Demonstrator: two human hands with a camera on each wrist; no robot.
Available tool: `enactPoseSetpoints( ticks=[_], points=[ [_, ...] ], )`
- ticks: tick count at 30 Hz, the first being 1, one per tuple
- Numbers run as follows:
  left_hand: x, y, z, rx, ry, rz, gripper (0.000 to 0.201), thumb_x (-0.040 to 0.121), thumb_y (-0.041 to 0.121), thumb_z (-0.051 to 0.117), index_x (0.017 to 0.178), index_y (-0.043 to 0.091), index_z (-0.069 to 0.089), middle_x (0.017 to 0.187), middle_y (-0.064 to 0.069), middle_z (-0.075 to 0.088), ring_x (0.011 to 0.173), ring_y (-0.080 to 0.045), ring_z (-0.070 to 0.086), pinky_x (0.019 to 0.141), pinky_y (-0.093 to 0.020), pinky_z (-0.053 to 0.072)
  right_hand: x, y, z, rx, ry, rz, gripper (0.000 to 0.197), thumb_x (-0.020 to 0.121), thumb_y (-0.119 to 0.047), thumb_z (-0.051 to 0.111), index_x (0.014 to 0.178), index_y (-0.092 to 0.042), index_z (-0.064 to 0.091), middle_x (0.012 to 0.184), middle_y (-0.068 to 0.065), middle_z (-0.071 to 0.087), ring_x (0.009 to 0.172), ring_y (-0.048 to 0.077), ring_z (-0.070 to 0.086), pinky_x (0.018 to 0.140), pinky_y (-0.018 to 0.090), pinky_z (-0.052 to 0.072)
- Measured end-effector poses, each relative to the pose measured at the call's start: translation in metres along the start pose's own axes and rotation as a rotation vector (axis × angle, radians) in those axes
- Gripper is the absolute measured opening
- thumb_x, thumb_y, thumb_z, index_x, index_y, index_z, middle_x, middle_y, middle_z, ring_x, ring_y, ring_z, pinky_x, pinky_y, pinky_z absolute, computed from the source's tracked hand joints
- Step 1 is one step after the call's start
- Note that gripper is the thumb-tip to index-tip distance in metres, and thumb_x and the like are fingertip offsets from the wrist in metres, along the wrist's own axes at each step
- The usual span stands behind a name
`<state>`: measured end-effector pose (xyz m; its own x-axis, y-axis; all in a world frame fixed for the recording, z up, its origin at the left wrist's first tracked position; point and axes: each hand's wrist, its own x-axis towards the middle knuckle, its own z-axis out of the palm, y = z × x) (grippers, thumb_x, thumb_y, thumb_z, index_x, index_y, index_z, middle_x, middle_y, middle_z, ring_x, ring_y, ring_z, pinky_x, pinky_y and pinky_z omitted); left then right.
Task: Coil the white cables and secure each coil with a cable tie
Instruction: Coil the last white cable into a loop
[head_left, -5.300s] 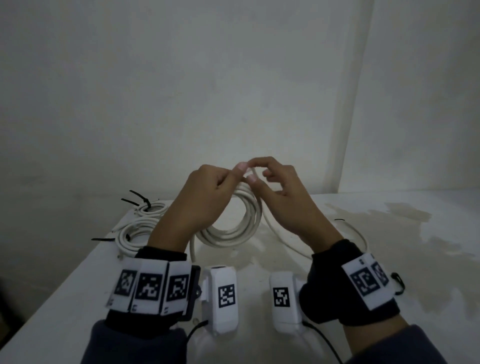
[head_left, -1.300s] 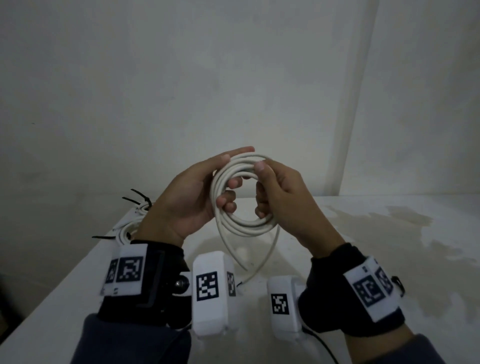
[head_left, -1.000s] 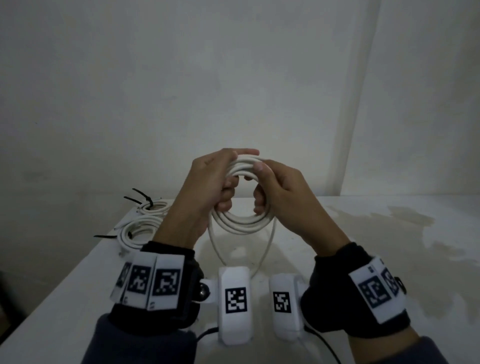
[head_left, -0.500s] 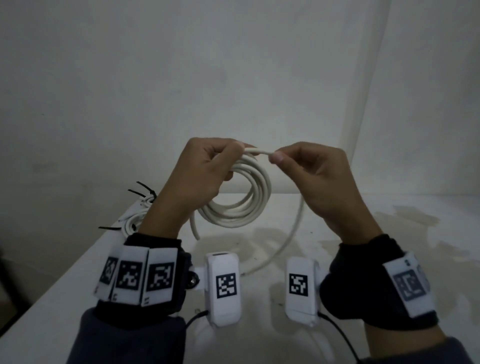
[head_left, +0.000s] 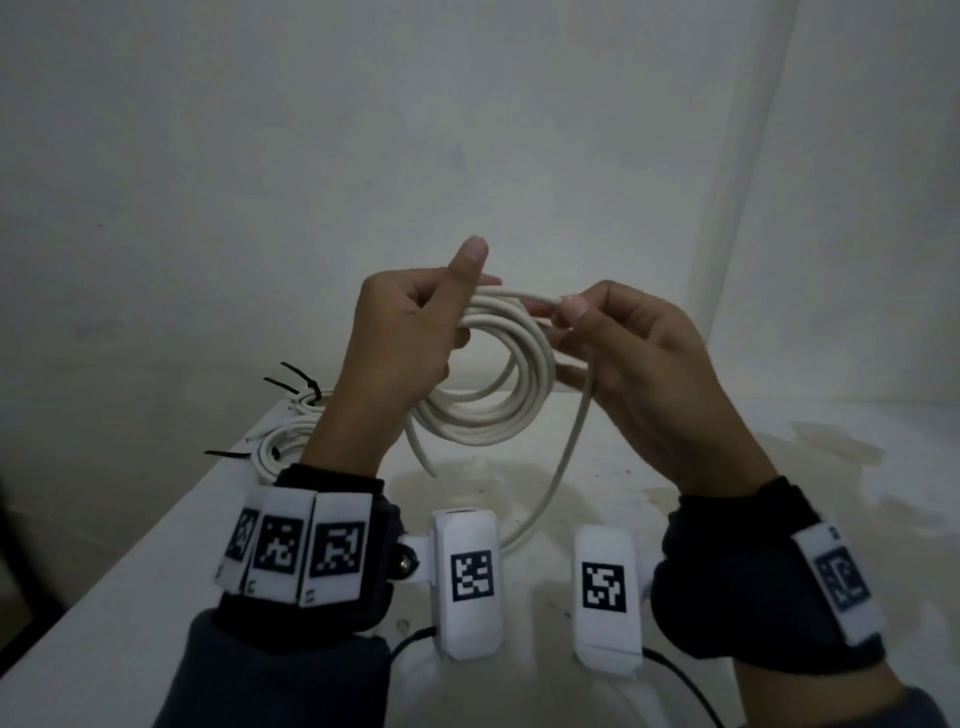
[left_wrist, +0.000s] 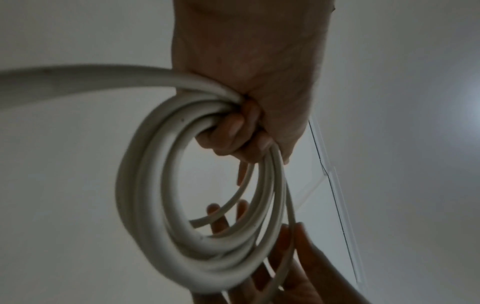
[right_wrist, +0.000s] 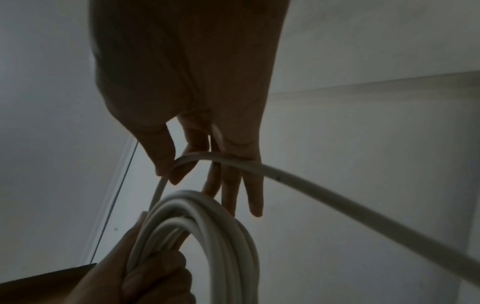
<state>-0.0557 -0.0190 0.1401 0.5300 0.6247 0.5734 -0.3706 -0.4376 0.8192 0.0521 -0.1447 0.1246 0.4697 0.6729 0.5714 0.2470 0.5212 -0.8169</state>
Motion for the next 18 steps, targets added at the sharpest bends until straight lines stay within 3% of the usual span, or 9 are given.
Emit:
enactPoseSetpoints(
  ticks=[2, 4, 6, 10, 13, 15, 17, 18],
  points=[
    [0.001, -0.003, 0.001, -0.024, 0.041, -0.022, 0.043, 0.089, 0.047, 0.056, 0.056, 0.021, 0.064, 0.038, 0.010, 0.036, 0.034, -0.008, 0.032, 0.040, -0.019, 0.026, 0.000, 0.003, 0.003, 0.047, -0.062, 0.073, 0.020, 0.092, -0.025, 0.053, 0.079, -0.010, 0.054, 0.096, 0.009, 0.071, 0.087, 0.026, 0.065, 0.078, 0.039, 0.055],
    [0.003, -0.006, 0.001, 0.003, 0.088, -0.028, 0.061, 0.090, 0.047, 0.056, 0.036, 0.022, 0.042, 0.034, 0.009, 0.032, 0.034, -0.011, 0.027, 0.042, -0.020, 0.025, 0.000, 0.007, 0.004, 0.003, -0.073, 0.120, 0.021, 0.094, -0.027, 0.048, 0.083, -0.010, 0.053, 0.095, 0.014, 0.068, 0.091, 0.032, 0.064, 0.082, 0.043, 0.054],
    [0.004, -0.008, 0.003, 0.002, 0.135, -0.040, 0.062, 0.090, 0.047, 0.056, 0.037, 0.022, 0.036, 0.035, 0.010, 0.031, 0.034, -0.012, 0.026, 0.043, -0.021, 0.025, 0.000, 0.010, 0.008, -0.066, -0.060, 0.120, 0.021, 0.099, -0.027, 0.044, 0.086, -0.012, 0.051, 0.095, 0.017, 0.067, 0.094, 0.031, 0.064, 0.080, 0.039, 0.053],
    [0.003, -0.010, 0.012, -0.019, 0.180, -0.045, 0.054, 0.092, 0.048, 0.052, 0.051, 0.016, 0.038, 0.036, 0.010, 0.032, 0.037, -0.013, 0.027, 0.045, -0.024, 0.026, 0.000, 0.014, 0.016, -0.148, 0.001, 0.063, 0.015, 0.103, -0.026, 0.037, 0.091, -0.020, 0.045, 0.087, 0.010, 0.062, 0.080, 0.019, 0.059, 0.075, 0.035, 0.051],
    [0.001, -0.010, 0.019, -0.063, 0.200, -0.059, 0.055, 0.095, 0.045, 0.049, 0.050, 0.016, 0.036, 0.035, 0.009, 0.032, 0.035, -0.011, 0.025, 0.043, -0.022, 0.025, -0.001, 0.015, 0.017, -0.121, 0.041, 0.029, 0.007, 0.104, -0.025, 0.036, 0.102, -0.030, 0.041, 0.084, 0.009, 0.060, 0.074, 0.016, 0.056, 0.070, 0.034, 0.046],
    [0.000, -0.009, 0.020, -0.090, 0.224, -0.072, 0.056, 0.096, 0.044, 0.048, 0.049, 0.017, 0.035, 0.034, 0.009, 0.033, 0.034, -0.010, 0.025, 0.042, -0.021, 0.025, 0.000, 0.015, 0.016, -0.067, 0.037, 0.042, 0.013, 0.104, -0.025, 0.036, 0.113, -0.033, 0.041, 0.083, 0.008, 0.062, 0.071, 0.017, 0.056, 0.067, 0.032, 0.046],
    [-0.001, -0.009, 0.021, -0.107, 0.243, -0.076, 0.056, 0.096, 0.044, 0.048, 0.050, 0.016, 0.034, 0.034, 0.009, 0.033, 0.033, -0.010, 0.025, 0.041, -0.021, 0.025, 0.000, 0.013, 0.014, -0.046, -0.008, 0.091, 0.022, 0.104, -0.025, 0.034, 0.121, -0.025, 0.048, 0.081, 0.010, 0.064, 0.069, 0.018, 0.057, 0.066, 0.032, 0.048],
    [-0.002, -0.009, 0.022, -0.116, 0.250, -0.073, 0.055, 0.096, 0.043, 0.047, 0.050, 0.016, 0.034, 0.034, 0.010, 0.033, 0.034, -0.010, 0.025, 0.040, -0.021, 0.025, 0.000, 0.012, 0.013, -0.031, -0.037, 0.116, 0.027, 0.105, -0.025, 0.032, 0.117, -0.016, 0.055, 0.080, 0.011, 0.065, 0.069, 0.019, 0.058, 0.066, 0.032, 0.048]
  ],
)
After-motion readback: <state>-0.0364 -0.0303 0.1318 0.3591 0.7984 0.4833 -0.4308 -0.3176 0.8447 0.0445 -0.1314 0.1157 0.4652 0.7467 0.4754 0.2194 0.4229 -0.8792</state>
